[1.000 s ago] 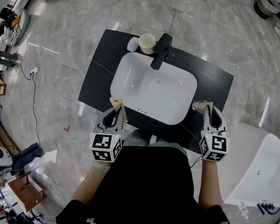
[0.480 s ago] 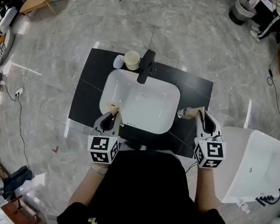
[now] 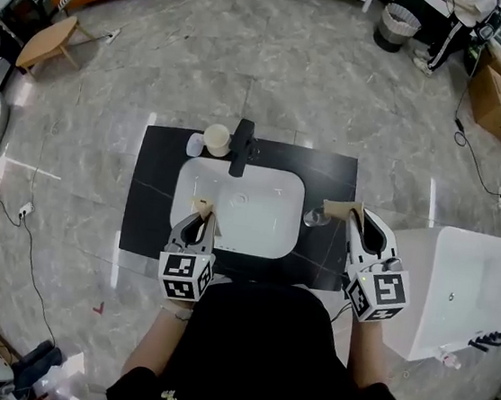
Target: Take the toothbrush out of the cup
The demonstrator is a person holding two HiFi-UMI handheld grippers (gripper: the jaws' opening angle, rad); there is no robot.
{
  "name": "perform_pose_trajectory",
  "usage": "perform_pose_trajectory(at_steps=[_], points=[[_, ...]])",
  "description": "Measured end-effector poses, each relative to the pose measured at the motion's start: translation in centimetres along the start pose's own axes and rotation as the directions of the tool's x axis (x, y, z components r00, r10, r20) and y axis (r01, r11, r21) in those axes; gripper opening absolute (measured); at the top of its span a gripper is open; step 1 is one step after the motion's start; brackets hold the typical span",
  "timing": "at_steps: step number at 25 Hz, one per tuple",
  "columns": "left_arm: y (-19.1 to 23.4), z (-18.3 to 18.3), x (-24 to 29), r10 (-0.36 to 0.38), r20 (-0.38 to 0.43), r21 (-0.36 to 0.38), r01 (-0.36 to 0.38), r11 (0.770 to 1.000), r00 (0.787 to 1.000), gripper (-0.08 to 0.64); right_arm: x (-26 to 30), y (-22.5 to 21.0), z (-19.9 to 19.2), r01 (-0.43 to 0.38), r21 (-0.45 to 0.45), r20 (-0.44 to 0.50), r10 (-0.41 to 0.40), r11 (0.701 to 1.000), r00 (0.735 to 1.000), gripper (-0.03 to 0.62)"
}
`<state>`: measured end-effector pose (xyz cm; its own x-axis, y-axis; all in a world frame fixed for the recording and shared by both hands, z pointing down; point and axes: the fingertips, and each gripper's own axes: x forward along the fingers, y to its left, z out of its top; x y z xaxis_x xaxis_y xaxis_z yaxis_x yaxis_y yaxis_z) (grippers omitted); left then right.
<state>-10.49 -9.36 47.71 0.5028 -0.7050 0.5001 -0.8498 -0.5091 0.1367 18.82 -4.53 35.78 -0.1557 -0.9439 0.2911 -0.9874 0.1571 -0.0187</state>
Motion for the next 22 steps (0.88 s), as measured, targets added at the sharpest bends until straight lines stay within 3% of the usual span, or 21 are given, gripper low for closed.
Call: perform_pose_trajectory(at_steps=[8, 22], points=[[-2.9, 1.8, 1.8, -0.123, 0.006, 0.045, 0.122, 0.991, 0.992, 0.043, -2.1, 0.3, -0.7, 0.045, 0.037, -0.007, -0.045, 0.998, 0.999, 0.06], [-8.5, 2.4, 4.3, -0.311, -0.035, 0.113, 0.313, 0.943, 0.95, 0.043, -3.8, 0.8, -9.2, 0.117, 0.136, -0.104, -0.103, 0.984, 0.989, 0.06]])
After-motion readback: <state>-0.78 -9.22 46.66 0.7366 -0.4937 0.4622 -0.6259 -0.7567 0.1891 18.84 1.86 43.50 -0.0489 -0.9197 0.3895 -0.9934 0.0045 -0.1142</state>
